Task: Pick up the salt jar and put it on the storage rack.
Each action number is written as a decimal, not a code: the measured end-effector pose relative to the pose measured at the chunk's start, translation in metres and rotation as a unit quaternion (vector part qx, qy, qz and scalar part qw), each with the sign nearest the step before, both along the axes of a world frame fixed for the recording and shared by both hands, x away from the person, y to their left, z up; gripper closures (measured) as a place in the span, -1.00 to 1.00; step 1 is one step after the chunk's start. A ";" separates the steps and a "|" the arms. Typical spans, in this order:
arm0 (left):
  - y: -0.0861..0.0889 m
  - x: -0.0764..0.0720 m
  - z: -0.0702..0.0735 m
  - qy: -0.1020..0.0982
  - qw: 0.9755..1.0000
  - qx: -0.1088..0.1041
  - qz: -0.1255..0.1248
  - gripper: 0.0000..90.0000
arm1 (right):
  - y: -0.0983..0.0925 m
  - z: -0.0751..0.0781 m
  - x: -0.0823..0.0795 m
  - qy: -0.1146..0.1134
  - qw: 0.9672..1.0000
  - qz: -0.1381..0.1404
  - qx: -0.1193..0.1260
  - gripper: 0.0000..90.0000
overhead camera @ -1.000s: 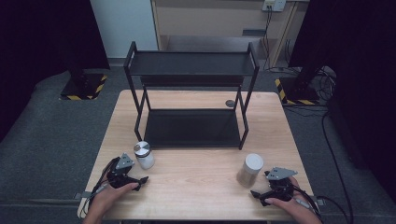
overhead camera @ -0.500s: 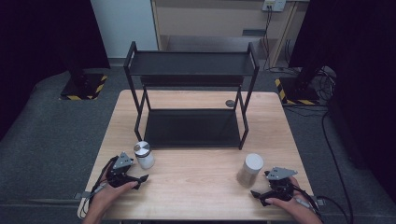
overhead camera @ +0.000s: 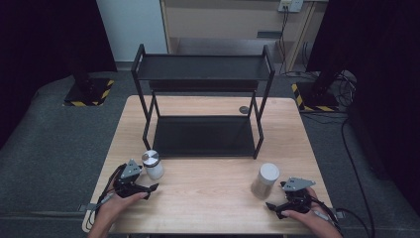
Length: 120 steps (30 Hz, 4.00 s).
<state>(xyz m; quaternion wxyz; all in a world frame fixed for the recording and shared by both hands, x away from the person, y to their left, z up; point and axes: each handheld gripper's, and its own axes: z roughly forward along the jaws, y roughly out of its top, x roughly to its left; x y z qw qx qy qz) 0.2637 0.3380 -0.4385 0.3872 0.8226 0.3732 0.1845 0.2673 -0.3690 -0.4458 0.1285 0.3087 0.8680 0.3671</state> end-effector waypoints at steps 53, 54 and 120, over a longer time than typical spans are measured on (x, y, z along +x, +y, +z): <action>-0.012 0.019 0.006 0.001 1.000 -0.021 0.023 -0.81 | 0.000 0.000 0.000 0.000 1.000 0.001 0.000 -0.97; -0.012 0.019 0.005 0.000 0.999 -0.021 0.023 -0.81 | 0.000 0.000 0.000 0.000 1.000 0.001 0.000 -0.97; -0.005 0.007 0.001 -0.039 0.999 -0.032 0.013 -0.33 | -0.001 0.000 0.001 0.000 1.000 0.002 0.001 -0.97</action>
